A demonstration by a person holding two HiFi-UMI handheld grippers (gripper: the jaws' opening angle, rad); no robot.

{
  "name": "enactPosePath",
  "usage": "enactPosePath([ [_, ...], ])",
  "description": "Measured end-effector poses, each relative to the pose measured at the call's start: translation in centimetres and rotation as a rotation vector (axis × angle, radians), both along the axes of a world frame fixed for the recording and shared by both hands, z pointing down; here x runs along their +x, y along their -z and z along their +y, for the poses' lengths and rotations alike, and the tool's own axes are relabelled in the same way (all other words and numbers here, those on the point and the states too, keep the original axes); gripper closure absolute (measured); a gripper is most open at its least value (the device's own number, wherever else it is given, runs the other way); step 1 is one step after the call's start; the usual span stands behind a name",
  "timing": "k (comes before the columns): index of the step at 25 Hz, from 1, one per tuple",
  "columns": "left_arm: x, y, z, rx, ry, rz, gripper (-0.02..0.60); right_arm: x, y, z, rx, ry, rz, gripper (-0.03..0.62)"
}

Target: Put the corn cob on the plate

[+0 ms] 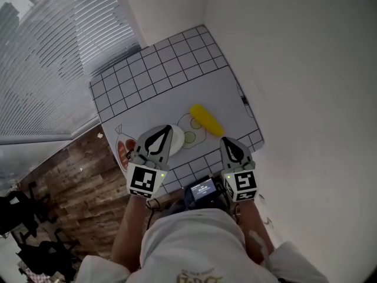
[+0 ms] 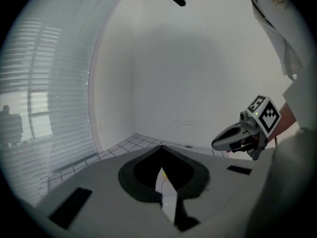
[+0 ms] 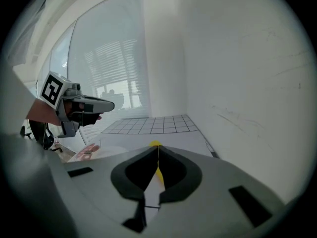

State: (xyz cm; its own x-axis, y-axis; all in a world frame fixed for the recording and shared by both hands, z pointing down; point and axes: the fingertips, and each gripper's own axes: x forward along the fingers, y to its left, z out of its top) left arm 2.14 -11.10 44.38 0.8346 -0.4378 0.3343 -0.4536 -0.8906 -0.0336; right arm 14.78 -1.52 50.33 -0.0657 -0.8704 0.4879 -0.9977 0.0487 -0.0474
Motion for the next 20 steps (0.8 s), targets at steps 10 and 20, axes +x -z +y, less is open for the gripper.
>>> enactPosePath([
  [10, 2.8, -5.4, 0.6, -0.005, -0.196, -0.179, 0.574, 1.1, -3.4, -0.9, -0.077, -0.011, 0.003, 0.586],
  [20, 6.4, -10.5, 2.6, -0.007, -0.498, -0.331, 0.511, 0.6, -6.9, -2.4, -0.15, 0.044, 0.012, 0.545],
])
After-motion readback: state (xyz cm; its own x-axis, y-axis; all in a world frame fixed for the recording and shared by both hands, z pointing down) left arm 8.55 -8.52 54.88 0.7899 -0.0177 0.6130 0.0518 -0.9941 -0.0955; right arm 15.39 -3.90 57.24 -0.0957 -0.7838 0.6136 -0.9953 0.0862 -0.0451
